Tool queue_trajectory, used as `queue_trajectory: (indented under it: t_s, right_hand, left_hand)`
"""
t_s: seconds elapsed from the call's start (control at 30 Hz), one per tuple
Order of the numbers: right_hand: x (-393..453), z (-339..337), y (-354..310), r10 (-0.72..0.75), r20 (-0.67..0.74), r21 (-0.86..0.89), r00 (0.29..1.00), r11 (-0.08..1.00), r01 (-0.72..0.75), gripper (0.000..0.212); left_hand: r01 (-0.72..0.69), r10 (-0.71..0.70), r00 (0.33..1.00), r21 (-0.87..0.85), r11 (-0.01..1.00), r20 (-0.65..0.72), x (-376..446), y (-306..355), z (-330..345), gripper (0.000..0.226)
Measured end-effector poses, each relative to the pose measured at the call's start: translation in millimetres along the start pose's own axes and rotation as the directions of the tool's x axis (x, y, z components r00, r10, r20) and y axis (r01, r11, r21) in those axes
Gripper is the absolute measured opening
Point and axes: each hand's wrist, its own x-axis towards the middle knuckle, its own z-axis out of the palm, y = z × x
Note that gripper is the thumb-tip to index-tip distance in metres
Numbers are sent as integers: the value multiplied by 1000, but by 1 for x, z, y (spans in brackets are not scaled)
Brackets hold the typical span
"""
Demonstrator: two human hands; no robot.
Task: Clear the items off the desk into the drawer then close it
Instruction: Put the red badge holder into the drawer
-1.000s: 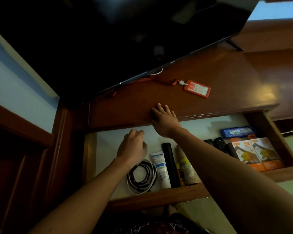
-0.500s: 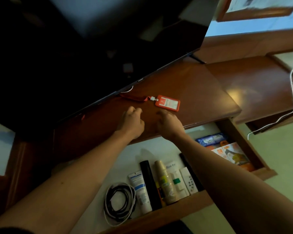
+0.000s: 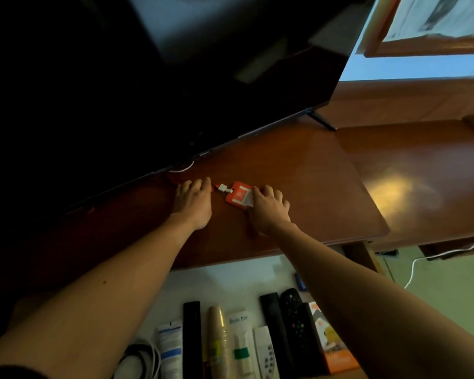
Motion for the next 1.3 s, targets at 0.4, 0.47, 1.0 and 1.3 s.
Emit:
queue_trajectory:
  t_s: [0.4, 0.47, 1.0, 1.3]
  right_hand:
    - [-17, -22, 8, 17, 19, 417, 1000, 909, -24, 37]
    - [-30, -26, 2, 14, 62, 527, 998, 849, -44, 30]
    - [-130, -38, -66, -129, 257, 966, 958, 63, -250, 39]
    - [-160, -30, -76, -25, -373, 507, 927, 832, 226, 23]
  left_hand:
    - [-30, 29, 997, -10, 999, -72, -36, 7, 3, 28]
    - [-64, 58, 993, -55, 996, -106, -50, 5, 3, 27]
    - [-229, 164, 973, -569, 790, -163, -152, -9, -27, 21]
    - [-363, 320, 929, -286, 887, -187, -193, -20, -57, 26]
